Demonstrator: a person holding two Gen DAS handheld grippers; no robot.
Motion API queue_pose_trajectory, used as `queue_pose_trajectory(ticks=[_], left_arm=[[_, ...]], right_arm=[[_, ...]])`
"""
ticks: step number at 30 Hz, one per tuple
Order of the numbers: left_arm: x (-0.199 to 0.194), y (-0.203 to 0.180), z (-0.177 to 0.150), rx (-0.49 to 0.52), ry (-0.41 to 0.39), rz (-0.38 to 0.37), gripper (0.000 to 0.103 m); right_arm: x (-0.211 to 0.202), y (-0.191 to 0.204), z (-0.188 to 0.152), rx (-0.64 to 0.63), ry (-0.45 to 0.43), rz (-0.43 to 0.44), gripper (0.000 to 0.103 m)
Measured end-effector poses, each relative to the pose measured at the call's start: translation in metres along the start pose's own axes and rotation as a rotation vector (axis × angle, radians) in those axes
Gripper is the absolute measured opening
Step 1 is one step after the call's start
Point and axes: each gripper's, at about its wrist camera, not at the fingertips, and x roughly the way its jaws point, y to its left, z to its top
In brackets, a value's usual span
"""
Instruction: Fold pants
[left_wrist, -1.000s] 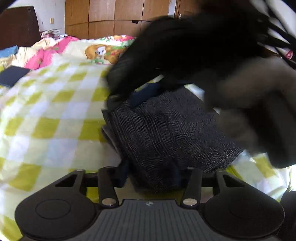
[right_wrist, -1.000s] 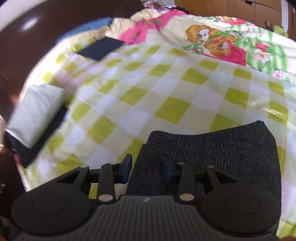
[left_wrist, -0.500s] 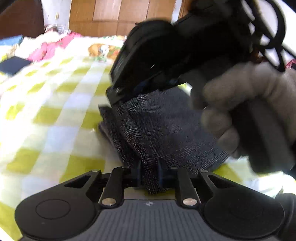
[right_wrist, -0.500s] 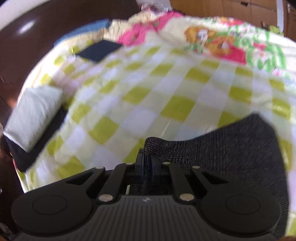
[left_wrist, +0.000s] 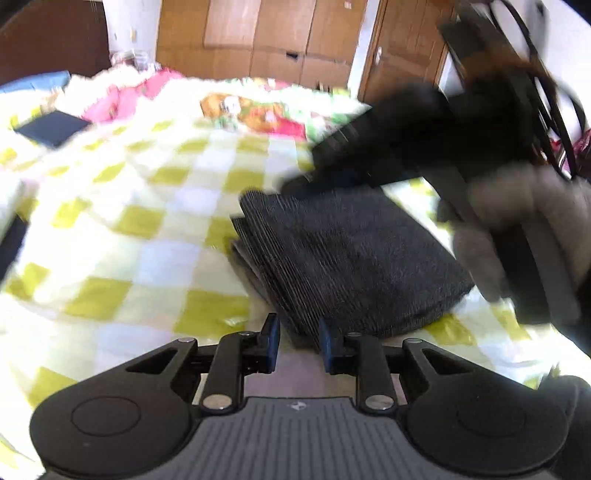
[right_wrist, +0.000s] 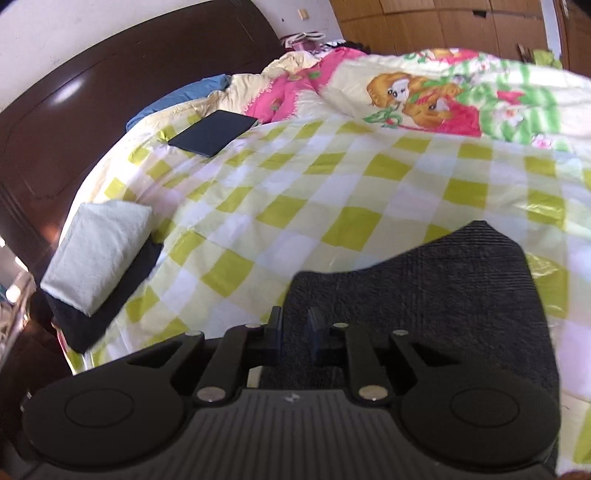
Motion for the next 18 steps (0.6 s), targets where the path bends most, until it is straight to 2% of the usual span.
queue_pose_trajectory(ticks=[3, 4, 6, 7, 8, 9, 12, 13, 15, 16, 18], left_arm=[[0.004, -0.001, 0.009, -0.002, -0.032, 0.010, 0.038], [0.014, -0.003, 0.012, 0.007, -0.007, 0.015, 0.038], [0.032, -0.002, 0.010, 0.001, 0.101, 0.031, 0.039], [0.036, 0.001, 0.008, -0.012, 0.127, 0.016, 0.039], [0.031, 0.002, 0.008, -0.025, 0.115, 0.002, 0.039], [0.024, 0.002, 0.009, -0.020, 0.102, -0.005, 0.039], [0.008, 0.001, 0.018, -0.005, 0.052, 0.019, 0.040], [0.006, 0.003, 0.023, -0.021, 0.037, 0.012, 0.041], [0.012, 0.009, 0.034, -0.062, 0.015, -0.004, 0.050], [0.018, 0.011, 0.034, -0.077, 0.012, -0.004, 0.056], [0.031, 0.014, 0.038, -0.105, 0.022, -0.015, 0.056]], right_arm=[[0.026, 0.006, -0.017, -0.062, 0.076, -0.084, 0.017], [0.036, 0.006, -0.023, -0.066, 0.088, -0.081, 0.018], [0.037, 0.004, -0.022, -0.062, 0.091, -0.070, 0.018], [0.027, 0.001, -0.018, -0.030, 0.081, -0.043, 0.017], [0.011, -0.004, -0.016, -0.004, 0.049, -0.007, 0.018], [-0.006, -0.010, -0.015, 0.000, 0.011, 0.003, 0.022], [-0.055, -0.046, -0.022, 0.002, -0.085, -0.095, 0.053], [-0.065, -0.063, -0.026, 0.011, -0.099, -0.126, 0.057], [-0.070, -0.100, -0.033, 0.071, -0.070, -0.179, 0.057], [-0.069, -0.116, -0.037, 0.114, -0.058, -0.182, 0.057], [-0.060, -0.144, -0.045, 0.191, -0.027, -0.144, 0.057]])
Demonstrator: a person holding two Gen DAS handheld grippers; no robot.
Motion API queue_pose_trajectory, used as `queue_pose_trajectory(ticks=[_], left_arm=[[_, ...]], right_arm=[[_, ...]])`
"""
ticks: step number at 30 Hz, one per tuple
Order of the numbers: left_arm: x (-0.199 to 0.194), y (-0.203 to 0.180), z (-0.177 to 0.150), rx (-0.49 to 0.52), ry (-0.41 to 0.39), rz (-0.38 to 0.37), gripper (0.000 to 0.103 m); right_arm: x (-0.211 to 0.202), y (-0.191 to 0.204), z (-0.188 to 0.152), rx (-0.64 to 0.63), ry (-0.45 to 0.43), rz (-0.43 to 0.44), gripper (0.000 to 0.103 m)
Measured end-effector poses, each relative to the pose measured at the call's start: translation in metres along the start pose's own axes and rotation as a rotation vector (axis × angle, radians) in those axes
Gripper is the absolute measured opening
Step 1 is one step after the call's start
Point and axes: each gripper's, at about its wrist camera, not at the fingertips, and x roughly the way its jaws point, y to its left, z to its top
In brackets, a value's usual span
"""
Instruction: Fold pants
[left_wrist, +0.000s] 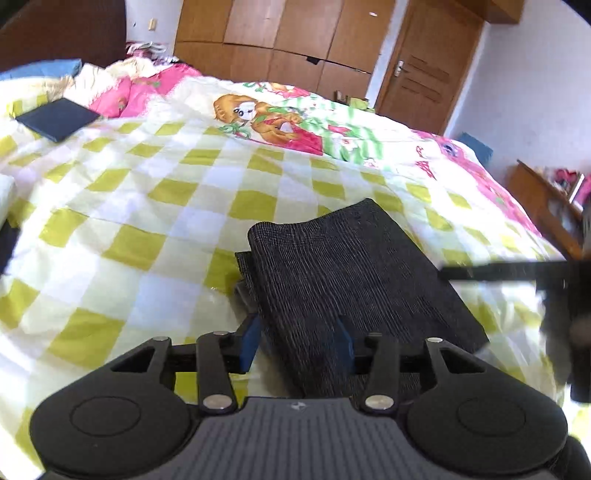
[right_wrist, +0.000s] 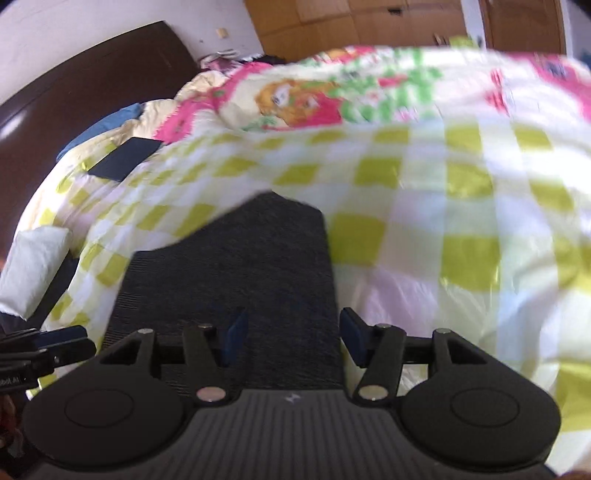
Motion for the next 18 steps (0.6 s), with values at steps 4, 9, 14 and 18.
queue_pose_trajectory(ticks=[4, 9, 14, 18], left_arm=[[0.037, 0.003, -0.006, -0.021, 0.111, -0.013, 0.059], [0.054, -0.002, 0.002, 0.027, 0.126, -0.014, 0.063], [0.082, -0.022, 0.023, 0.105, 0.119, -0.046, 0.063], [0.110, -0.059, 0.035, 0.170, 0.122, -0.103, 0.063]], right_arm=[[0.028, -0.030, -0.017, 0.141, 0.075, 0.132, 0.059], [0.016, -0.040, -0.029, 0.197, 0.045, 0.161, 0.042], [-0.010, -0.056, -0.027, 0.220, 0.016, 0.090, 0.034], [-0.021, -0.082, -0.016, 0.268, 0.000, -0.033, 0.033]])
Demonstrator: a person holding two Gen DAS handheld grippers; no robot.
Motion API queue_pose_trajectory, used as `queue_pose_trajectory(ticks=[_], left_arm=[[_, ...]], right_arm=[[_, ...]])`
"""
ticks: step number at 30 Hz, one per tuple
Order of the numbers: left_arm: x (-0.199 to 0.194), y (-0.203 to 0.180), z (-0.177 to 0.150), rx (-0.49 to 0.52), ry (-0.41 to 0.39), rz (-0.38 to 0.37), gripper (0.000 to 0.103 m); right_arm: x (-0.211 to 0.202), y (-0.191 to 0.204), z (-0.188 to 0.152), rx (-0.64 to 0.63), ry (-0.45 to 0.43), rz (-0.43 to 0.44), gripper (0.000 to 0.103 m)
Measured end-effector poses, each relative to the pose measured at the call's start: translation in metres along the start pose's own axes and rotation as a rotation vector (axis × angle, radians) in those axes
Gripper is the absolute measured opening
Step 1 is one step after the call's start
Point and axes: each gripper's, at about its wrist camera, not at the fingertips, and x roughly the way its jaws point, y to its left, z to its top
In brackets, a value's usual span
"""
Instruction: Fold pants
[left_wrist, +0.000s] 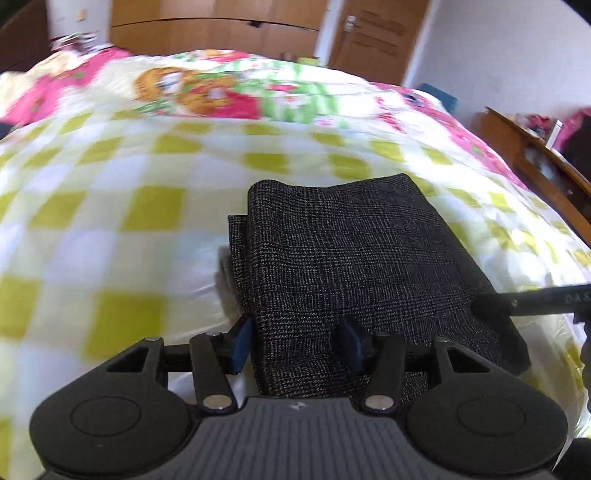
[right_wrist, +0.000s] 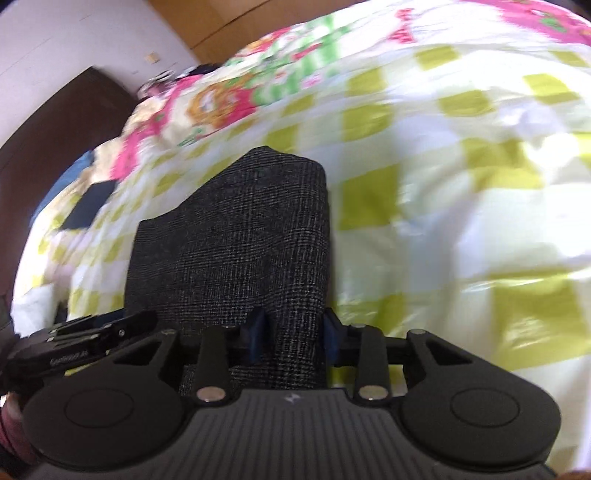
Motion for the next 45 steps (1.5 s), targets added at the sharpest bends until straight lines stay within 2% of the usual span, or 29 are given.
queue_pose_trajectory(ticks=[6, 15, 29, 38, 45], left_arm=[[0.034, -0.054, 0.014, 0.104, 0.021, -0.059, 0.063], [0.054, -0.110, 0.021, 0.188, 0.047, -0.070, 0.063], [0.073, -0.160, 0.029, 0.285, 0.062, -0.066, 0.063], [0.102, -0.221, 0.042, 0.353, 0.051, -0.096, 0.064], [0.118, -0.255, 0.052, 0.406, 0.034, -0.083, 0.069]], right_arm=[[-0.025, -0.031, 0.004, 0.038, -0.041, -0.145, 0.033], [-0.053, -0.063, 0.004, 0.063, -0.096, -0.212, 0.033], [-0.076, -0.093, 0.011, 0.076, -0.146, -0.265, 0.033], [-0.094, -0.135, 0.021, 0.150, -0.204, -0.372, 0.033], [-0.118, -0.146, 0.006, 0.217, -0.266, -0.453, 0.036]])
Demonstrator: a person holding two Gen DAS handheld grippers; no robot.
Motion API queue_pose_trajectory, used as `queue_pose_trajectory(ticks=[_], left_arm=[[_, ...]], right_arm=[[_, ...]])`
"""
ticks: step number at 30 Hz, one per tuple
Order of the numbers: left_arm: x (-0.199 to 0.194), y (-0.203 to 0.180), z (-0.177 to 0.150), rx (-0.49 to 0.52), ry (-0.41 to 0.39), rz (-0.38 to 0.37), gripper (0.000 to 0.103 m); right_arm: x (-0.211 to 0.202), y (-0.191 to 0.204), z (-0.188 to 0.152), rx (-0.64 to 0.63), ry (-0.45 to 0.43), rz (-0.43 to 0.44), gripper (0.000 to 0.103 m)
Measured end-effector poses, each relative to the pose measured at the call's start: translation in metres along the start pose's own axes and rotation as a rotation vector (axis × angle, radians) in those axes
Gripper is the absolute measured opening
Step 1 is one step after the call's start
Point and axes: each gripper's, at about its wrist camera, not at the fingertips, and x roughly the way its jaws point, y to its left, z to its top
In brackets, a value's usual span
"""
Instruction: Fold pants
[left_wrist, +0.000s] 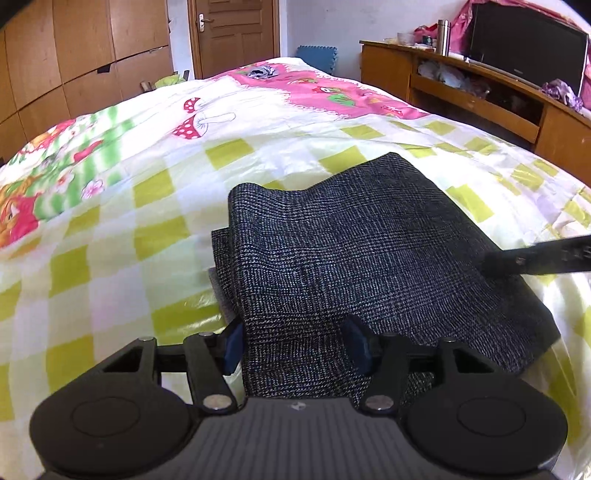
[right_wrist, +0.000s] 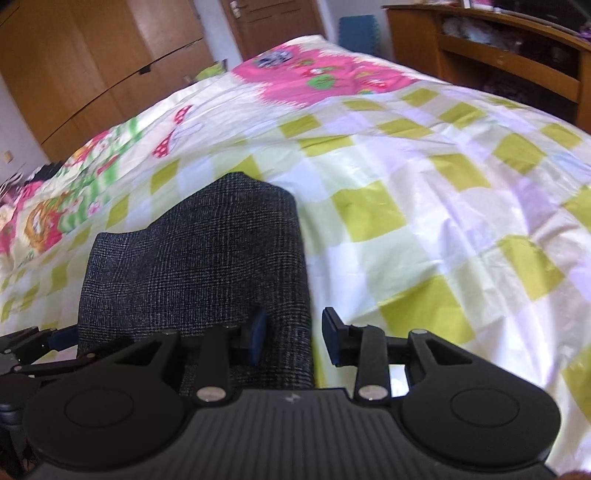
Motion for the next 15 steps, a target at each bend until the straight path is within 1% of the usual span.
queue_pose_trajectory(ticks=[3, 4, 6, 8, 10, 12, 14, 15], left_arm=[[-0.011, 0.003, -0.002, -0.001, -0.009, 0.011, 0.070], [-0.017, 0.003, -0.005, 0.005, -0.015, 0.022, 0.070], [-0.028, 0.003, -0.014, 0.015, -0.026, 0.044, 0.070], [-0.040, 0.004, -0.024, 0.001, -0.025, 0.046, 0.073], [-0.052, 0.004, -0.034, -0.019, -0.032, 0.046, 0.075], [-0.065, 0.001, -0.046, -0.029, -0.052, 0.046, 0.079], [-0.076, -0.002, -0.056, -0.037, -0.062, 0.058, 0.089], [-0.081, -0.003, -0.061, -0.041, -0.067, 0.059, 0.092]], right_arm=[[-0.032, 0.004, -0.012, -0.034, -0.083, -0.063, 0.036], [-0.043, 0.008, -0.018, -0.044, -0.107, -0.051, 0.036], [-0.062, 0.020, -0.030, -0.063, -0.121, 0.004, 0.036], [-0.075, 0.034, -0.043, -0.088, -0.137, 0.018, 0.036], [-0.084, 0.043, -0.054, -0.082, -0.147, 0.024, 0.036], [-0.091, 0.047, -0.067, -0.063, -0.154, 0.012, 0.036], [-0.091, 0.048, -0.078, -0.027, -0.120, 0.036, 0.036], [-0.092, 0.050, -0.084, -0.025, -0.100, 0.048, 0.036]])
